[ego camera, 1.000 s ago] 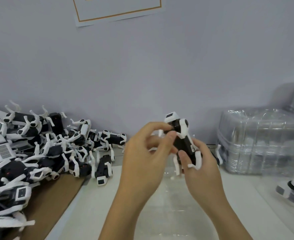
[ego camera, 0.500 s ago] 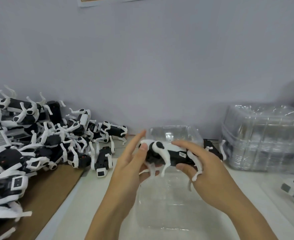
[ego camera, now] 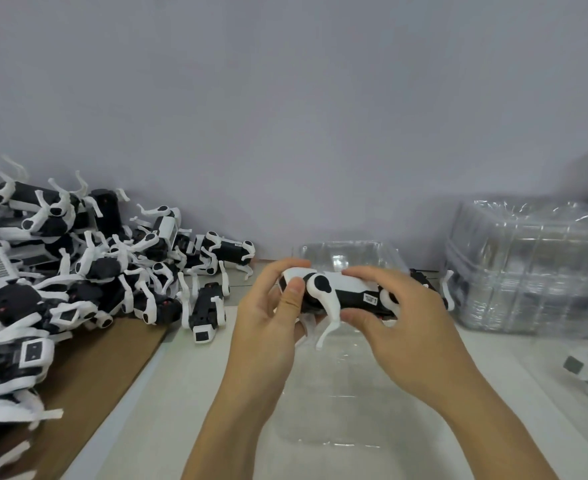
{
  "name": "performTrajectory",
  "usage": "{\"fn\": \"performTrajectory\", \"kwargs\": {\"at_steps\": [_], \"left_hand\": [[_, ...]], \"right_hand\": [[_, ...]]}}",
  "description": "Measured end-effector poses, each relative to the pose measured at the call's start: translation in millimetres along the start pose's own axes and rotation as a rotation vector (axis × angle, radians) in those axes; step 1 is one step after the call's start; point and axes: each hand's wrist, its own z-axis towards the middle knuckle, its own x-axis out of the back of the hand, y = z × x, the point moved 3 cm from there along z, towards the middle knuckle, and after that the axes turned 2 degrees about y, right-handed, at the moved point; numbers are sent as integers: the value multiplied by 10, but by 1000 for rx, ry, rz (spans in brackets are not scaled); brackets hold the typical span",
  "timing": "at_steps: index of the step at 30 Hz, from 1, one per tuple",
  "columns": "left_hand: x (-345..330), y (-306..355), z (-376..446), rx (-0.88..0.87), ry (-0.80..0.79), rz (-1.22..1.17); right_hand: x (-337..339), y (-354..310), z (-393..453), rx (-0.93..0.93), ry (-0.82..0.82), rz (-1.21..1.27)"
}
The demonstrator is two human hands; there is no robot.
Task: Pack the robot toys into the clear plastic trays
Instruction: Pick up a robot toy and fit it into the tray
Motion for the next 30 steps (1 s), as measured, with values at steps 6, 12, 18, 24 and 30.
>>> {"fn": "performTrajectory", "kwargs": {"at_steps": [6,12,18,24,30], "left_hand": [[117,-73,39,8,180,295],[207,-483,35,259,184,518],[231,-646,35,351,139,581],[196,-676,25,420,169,483],[129,-678,-13,524,137,259]], "right_hand": [[190,151,32,-48,112,-256],[74,214,-27,-148,-141,-255],[-98,314,-95,-182,-167,-461],[-159,393,-127,-158,-171,-458],[-196,439,-129,-154,-134,-501]]}}
